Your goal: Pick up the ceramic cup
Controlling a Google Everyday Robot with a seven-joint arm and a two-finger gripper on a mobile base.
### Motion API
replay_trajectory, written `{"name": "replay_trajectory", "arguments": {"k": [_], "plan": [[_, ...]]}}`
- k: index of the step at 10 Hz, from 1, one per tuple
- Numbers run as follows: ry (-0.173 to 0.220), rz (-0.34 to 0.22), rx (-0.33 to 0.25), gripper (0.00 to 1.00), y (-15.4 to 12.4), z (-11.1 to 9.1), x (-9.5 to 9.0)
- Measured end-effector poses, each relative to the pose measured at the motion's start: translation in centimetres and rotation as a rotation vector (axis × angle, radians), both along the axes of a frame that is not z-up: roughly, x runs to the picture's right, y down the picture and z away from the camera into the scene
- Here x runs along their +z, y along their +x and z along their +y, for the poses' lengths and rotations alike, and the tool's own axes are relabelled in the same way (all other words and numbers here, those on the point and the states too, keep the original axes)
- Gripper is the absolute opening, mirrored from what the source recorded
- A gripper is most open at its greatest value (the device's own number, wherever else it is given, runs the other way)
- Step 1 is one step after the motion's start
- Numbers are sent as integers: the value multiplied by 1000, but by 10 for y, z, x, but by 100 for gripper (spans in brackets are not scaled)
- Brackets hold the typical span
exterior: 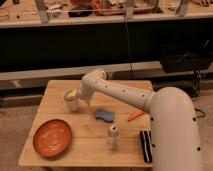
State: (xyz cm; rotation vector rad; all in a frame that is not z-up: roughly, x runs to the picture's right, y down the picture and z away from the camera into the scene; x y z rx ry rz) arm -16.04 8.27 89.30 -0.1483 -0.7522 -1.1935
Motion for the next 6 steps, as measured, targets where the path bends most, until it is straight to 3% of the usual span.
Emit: {"name": "replay_trajectory", "arguments": {"k": [6], "plan": [[-1,-4,-4,80,1,2,0]]}}
